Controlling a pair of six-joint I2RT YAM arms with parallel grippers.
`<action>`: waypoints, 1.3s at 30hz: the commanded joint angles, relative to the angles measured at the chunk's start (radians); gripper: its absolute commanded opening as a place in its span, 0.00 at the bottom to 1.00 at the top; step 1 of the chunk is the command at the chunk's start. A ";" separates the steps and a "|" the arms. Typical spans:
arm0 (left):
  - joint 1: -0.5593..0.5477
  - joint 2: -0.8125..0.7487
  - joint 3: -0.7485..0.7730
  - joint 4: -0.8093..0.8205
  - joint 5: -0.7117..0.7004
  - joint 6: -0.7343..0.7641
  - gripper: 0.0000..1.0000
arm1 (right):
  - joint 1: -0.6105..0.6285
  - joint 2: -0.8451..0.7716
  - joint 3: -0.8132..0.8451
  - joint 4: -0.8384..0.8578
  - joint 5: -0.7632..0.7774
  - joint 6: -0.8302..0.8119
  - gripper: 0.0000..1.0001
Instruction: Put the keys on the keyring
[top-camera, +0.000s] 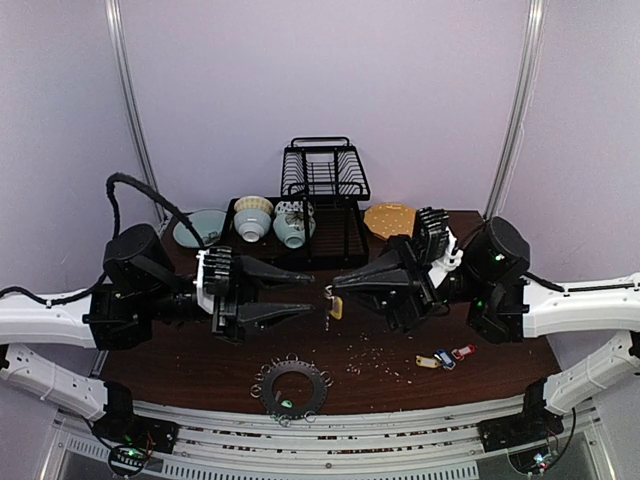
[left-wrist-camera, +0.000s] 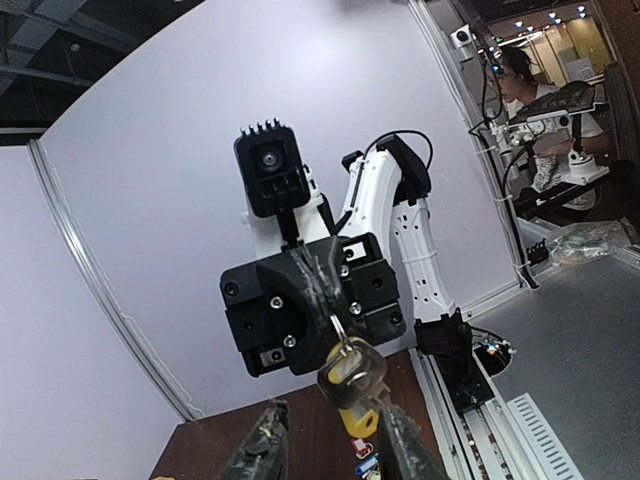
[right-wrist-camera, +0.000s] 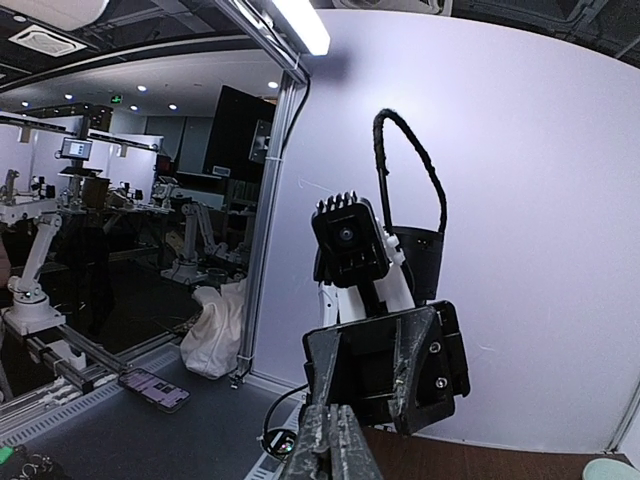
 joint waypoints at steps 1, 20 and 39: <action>-0.004 -0.024 -0.019 0.101 -0.020 0.077 0.35 | -0.053 -0.016 0.081 0.088 -0.233 0.156 0.00; 0.062 0.037 -0.060 0.177 0.058 0.114 0.33 | -0.054 -0.081 0.243 -0.495 -0.326 -0.150 0.00; 0.060 0.040 -0.026 0.205 -0.037 0.021 0.42 | 0.050 -0.088 0.150 -0.514 0.203 -0.469 0.00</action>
